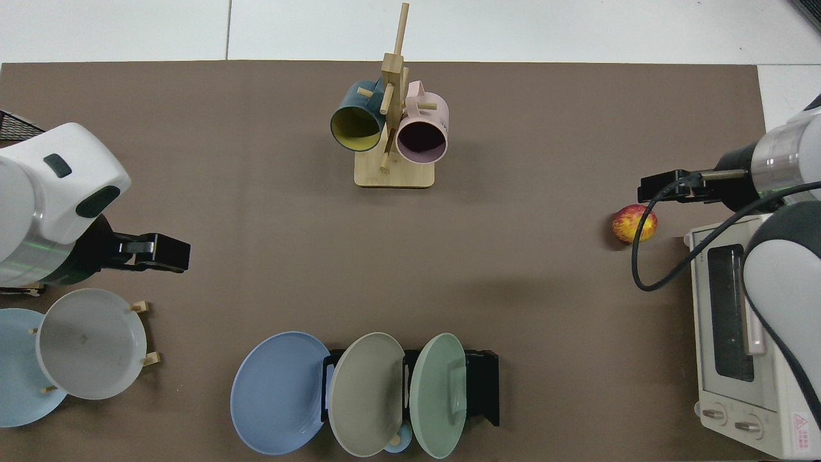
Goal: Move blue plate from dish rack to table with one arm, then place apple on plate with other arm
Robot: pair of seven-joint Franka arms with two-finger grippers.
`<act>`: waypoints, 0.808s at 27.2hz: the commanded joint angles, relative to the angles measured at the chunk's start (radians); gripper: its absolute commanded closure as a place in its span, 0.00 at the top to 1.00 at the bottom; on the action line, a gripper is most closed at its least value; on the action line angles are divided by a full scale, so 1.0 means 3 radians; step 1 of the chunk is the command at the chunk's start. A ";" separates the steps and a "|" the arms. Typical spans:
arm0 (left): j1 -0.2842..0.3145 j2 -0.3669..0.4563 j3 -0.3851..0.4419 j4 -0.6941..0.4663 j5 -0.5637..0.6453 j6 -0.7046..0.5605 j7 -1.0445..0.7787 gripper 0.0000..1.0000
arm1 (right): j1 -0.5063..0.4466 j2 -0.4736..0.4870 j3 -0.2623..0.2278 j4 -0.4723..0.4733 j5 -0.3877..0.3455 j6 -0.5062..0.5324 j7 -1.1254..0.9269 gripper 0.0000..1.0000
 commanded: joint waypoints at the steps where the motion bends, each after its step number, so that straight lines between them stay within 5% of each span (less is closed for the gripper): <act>1: -0.0014 -0.0096 0.0031 -0.0119 -0.0003 0.0074 -0.0030 1.00 | -0.0001 -0.0045 -0.0003 -0.0027 -0.0034 0.0042 0.0068 1.00; 15: 0.0006 -0.0137 0.0031 -0.0185 -0.0018 0.0018 -0.0040 1.00 | -0.0032 -0.0009 -0.0029 -0.0272 -0.0039 0.0358 0.0073 1.00; 22: 0.0001 -0.0678 0.0031 -0.1043 -0.0166 0.0166 0.0200 1.00 | -0.0042 0.0134 -0.0034 -0.0538 -0.0208 0.0758 0.0028 1.00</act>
